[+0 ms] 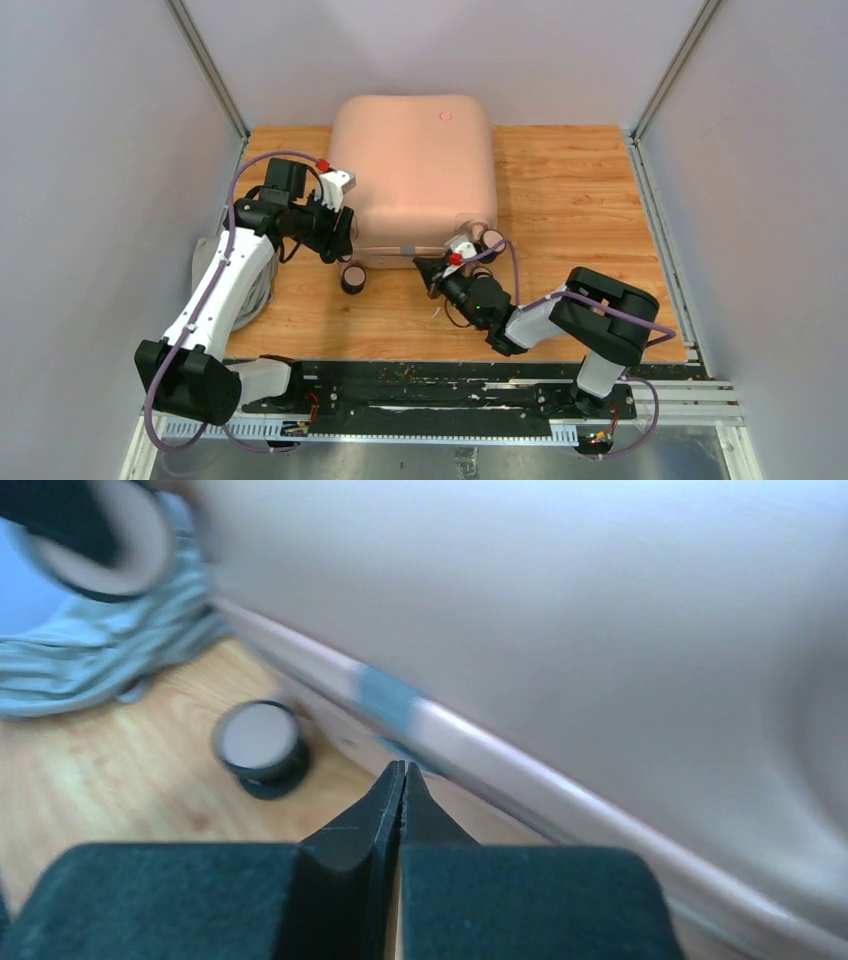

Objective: Pack the luggage
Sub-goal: Zip the luggage at the center of the board.

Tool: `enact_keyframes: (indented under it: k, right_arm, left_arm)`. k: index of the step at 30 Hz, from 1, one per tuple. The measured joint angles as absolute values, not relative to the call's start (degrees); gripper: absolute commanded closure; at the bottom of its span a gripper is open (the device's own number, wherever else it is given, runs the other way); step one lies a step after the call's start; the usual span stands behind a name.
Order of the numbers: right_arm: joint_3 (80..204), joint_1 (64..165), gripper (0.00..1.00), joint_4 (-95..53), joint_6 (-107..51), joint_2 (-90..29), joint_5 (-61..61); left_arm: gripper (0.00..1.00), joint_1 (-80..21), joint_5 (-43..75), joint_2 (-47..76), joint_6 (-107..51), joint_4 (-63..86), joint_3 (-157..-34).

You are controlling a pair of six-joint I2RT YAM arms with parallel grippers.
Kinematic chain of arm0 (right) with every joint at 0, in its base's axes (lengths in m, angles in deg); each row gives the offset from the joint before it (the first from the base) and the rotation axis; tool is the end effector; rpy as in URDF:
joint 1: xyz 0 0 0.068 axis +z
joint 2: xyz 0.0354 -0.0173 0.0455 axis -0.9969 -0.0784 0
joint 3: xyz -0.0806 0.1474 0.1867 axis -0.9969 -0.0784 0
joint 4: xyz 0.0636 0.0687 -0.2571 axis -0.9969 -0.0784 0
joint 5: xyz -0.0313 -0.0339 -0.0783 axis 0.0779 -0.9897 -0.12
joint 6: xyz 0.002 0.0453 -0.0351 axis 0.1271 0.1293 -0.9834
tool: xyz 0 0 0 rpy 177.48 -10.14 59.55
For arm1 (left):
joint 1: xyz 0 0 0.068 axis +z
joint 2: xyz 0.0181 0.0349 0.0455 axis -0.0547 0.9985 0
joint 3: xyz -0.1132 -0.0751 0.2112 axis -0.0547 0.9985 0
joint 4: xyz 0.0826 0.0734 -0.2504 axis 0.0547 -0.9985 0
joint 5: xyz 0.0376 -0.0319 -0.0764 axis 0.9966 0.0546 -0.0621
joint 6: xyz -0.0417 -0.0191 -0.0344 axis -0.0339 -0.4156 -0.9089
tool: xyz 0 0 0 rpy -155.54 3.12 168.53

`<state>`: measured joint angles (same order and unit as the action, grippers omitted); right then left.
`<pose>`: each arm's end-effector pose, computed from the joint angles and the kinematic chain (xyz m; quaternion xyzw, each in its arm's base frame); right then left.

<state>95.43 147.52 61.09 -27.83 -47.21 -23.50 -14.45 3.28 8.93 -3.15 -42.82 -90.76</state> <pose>0.1564 0.2711 0.1585 -0.1933 0.5993 0.3664 0.6850 0.2541 -0.0659 0.2992 0.2510 0.9038 -0.1704 0.3017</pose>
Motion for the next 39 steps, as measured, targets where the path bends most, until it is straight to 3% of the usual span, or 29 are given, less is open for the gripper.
enact_keyframes:
  k: [3,7,15,20,21,23,25,27,30,39]
  right_arm:
    - [89.03,142.34,0.72,60.33,-24.55,-43.73,-22.98]
    - [81.49,136.85,0.52,54.51,-20.59,-32.54,-18.43]
    - [75.04,122.91,0.48,36.96,-11.76,-8.1,-17.27]
    - [73.64,121.47,0.47,21.18,-9.49,6.82,-16.22]
    - [73.53,121.45,0.46,17.58,-8.83,10.54,-16.25]
    - [73.45,121.42,0.43,11.15,-7.76,16.2,-16.88]
    - [73.45,121.36,0.39,4.64,-6.84,20.68,-18.28]
    - [73.45,120.81,0.36,0.13,-6.32,22.98,-19.39]
    - [73.53,118.65,0.34,-3.28,-6.23,21.73,-19.81]
    - [75.17,111.68,0.34,8.64,-9.75,3.48,-14.0]
  left_arm:
    - [1.0,-15.08,2.23,8.78,-2.69,-43.08,-90.76]
    - [1.0,-16.92,-0.22,8.76,-4.59,-43.3,-91.68]
    - [1.0,-18.32,-5.2,8.27,-0.22,-43.43,-100.16]
    - [1.0,-18.32,-5.2,8.27,0.76,-43.36,-103.35]
    - [0.94,-18.32,-5.23,8.21,1.13,-43.34,-103.37]
    - [0.66,-18.32,-5.29,8.1,1.96,-43.36,-103.0]
    - [0.47,-18.32,-5.29,7.6,2.73,-43.34,-101.58]
    - [0.2,-18.32,-5.29,7.12,3.17,-43.54,-99.94]
    - [0.0,-18.32,-5.9,6.92,2.55,-44.0,-97.34]
    - [0.0,-18.32,-7.37,6.9,1.0,-42.95,-91.0]
